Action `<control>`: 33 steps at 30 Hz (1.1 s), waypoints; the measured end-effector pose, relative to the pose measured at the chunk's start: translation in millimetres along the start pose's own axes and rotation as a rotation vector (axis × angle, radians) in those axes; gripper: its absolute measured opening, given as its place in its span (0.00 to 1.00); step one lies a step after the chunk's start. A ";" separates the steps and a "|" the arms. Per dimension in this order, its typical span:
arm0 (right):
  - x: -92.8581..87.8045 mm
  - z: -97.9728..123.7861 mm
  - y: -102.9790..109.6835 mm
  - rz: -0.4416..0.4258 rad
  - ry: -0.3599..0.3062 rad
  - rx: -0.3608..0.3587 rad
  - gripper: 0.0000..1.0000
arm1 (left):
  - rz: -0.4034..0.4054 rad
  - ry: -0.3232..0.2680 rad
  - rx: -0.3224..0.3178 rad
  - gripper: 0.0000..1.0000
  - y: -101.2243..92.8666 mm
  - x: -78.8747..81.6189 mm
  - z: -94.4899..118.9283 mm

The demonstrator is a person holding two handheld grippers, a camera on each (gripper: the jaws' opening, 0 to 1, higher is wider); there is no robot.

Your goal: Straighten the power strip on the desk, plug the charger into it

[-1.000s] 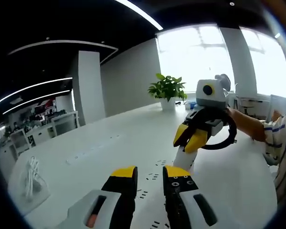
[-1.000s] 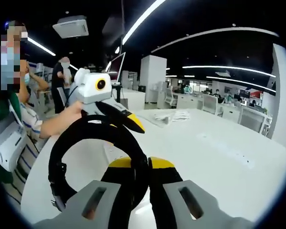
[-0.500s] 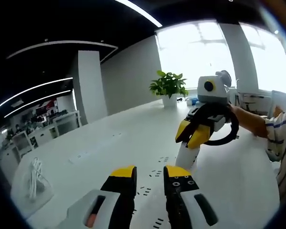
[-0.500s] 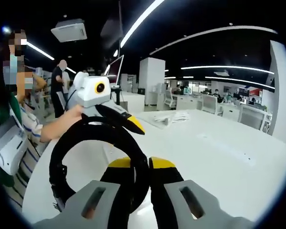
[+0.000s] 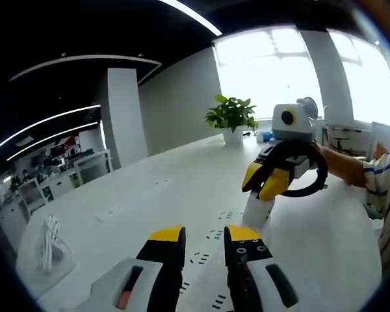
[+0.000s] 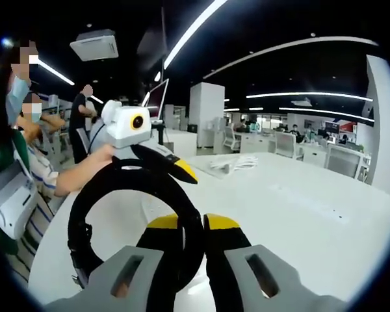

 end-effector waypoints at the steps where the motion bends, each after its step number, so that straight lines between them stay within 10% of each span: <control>1: -0.1 -0.1 0.5 -0.003 -0.001 -0.002 0.11 | 0.000 0.000 0.000 0.24 0.1 0.0 0.0; 33: -0.5 27.2 -2.2 -0.028 -0.016 -0.094 0.20 | -0.018 -0.004 0.029 0.25 1.3 2.2 2.0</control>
Point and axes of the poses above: the point that each gripper's makers call its tool centre point, and the gripper's own axes: z roughly backward along the fingers, y roughly to its left, x roughly out of its top, the point moved 9 cm from there along z, roughly backward along the fingers, and after that the axes turned 10 degrees about -y, right-handed, at the moved point
